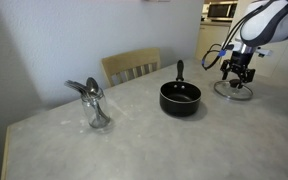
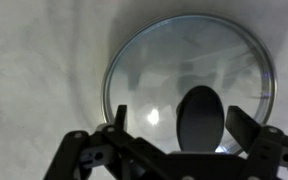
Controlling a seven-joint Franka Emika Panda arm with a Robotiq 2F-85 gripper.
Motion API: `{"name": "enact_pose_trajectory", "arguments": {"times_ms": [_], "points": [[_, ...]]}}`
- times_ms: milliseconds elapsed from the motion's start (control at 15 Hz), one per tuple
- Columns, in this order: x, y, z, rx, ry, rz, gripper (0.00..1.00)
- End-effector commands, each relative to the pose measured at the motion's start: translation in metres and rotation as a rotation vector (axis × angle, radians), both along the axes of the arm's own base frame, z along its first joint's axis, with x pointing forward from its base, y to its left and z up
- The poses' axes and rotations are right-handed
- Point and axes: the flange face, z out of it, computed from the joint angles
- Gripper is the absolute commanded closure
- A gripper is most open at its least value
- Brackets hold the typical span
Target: Pick up the lid and close the pot
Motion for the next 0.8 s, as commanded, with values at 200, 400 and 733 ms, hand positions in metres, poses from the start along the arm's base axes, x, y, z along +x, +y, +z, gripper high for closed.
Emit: {"name": "enact_pose_trajectory", "arguments": {"times_ms": [200,400,733], "points": [[-0.0037,0.0024,0.0017,0.007,0.025,0.034,0.29],[-0.0040,0.0026,0.0011,0.006,0.026,0.035,0.45],[-0.0022,0.0023,0.0102,-0.013,0.037,0.023,0.78]]}}
